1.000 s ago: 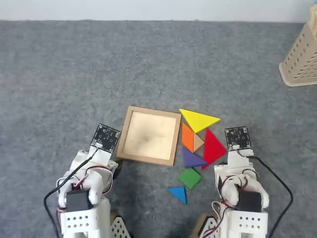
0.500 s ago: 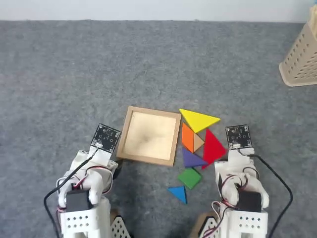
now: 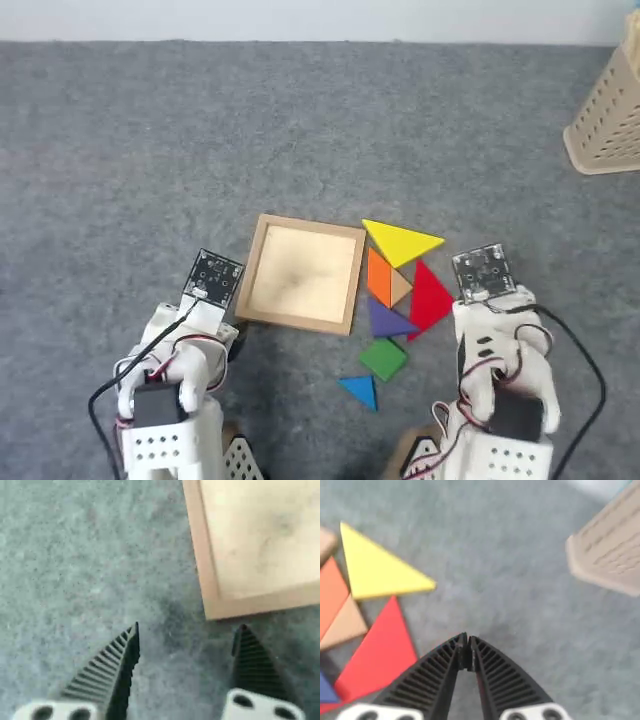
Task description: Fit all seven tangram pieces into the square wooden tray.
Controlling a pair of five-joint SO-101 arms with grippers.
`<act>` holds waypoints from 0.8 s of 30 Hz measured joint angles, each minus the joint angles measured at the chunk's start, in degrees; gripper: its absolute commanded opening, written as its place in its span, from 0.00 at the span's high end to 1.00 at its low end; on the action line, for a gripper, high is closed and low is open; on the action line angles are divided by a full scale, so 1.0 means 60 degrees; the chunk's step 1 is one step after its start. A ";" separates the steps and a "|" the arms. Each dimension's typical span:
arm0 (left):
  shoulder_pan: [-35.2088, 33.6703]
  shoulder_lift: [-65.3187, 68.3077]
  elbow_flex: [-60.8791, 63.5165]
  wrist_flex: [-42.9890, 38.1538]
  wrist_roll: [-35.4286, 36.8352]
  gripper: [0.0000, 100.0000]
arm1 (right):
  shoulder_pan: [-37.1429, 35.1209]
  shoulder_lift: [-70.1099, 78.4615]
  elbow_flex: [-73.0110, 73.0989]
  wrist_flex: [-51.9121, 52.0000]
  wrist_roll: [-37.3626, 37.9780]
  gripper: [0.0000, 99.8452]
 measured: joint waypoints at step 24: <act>0.0000 0.0000 0.0000 0.0000 0.0000 0.72 | -0.4205 1.7919 -1.0212 0.0469 0.3209 0.78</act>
